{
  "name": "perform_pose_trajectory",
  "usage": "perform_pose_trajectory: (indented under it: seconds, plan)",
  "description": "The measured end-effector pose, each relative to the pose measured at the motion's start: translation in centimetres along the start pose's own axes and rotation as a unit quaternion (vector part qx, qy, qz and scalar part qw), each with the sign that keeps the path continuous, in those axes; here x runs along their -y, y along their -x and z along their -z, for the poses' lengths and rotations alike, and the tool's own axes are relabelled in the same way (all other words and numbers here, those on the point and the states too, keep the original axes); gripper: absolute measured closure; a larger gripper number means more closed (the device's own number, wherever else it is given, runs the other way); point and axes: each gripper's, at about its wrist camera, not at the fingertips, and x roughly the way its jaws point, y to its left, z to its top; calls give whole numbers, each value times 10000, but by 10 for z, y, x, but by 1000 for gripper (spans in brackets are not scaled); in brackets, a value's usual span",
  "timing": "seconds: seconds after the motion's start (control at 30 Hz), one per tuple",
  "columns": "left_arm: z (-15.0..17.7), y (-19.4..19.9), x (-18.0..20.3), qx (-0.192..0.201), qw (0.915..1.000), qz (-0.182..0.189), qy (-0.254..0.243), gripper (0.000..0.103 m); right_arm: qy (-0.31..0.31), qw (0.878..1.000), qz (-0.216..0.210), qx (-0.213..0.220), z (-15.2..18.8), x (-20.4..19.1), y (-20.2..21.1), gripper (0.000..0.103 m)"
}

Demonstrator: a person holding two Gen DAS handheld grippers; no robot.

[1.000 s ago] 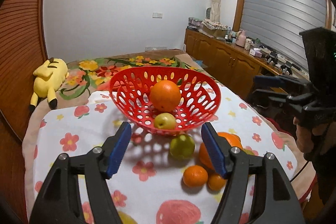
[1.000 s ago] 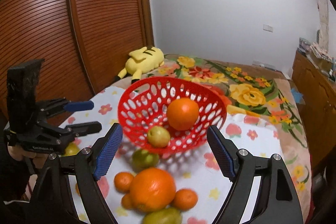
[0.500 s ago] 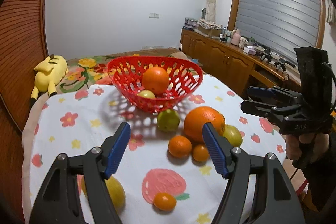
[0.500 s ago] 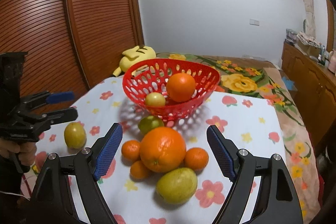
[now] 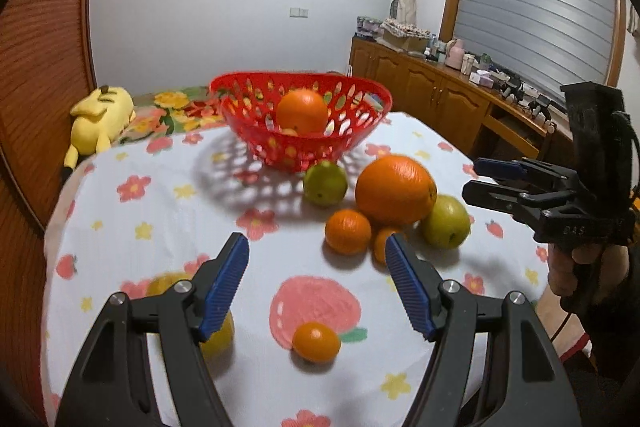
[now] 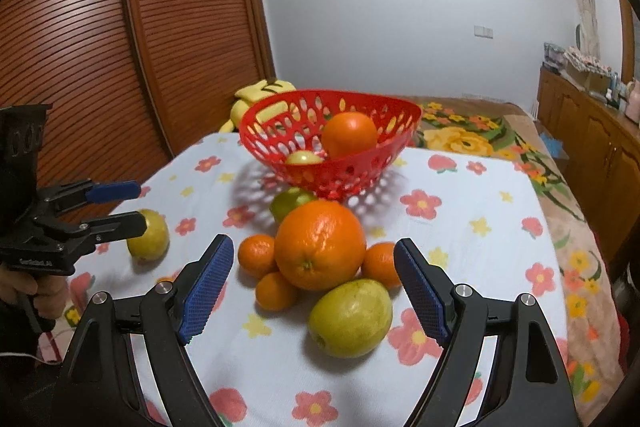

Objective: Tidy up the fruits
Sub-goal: 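Grasp a small tangerine with the left tool while the right tool grasps a yellow-green pomelo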

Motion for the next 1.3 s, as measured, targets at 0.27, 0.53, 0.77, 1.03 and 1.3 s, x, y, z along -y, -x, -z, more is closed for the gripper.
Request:
perform_pose_trajectory:
  seconds: [0.27,0.53,0.77,1.03,1.3]
  plan:
    - [29,-12,0,-314,9992,108,236,34,-173,9995,35,-244,29,7,-22,25]
    - [41,-22,5,-476,9986,87,188,40,-159,9992,227,-293,37,12,-29,25]
    - [52,-30,5,-632,9978,52,203,42,-198,9987,290,-357,41,17,-32,25]
    - [56,-33,3,-683,9974,51,221,48,-245,9982,290,-459,46,19,-37,27]
    - [61,-40,-4,-748,9967,36,313,54,-297,9980,297,-464,49,21,-39,32]
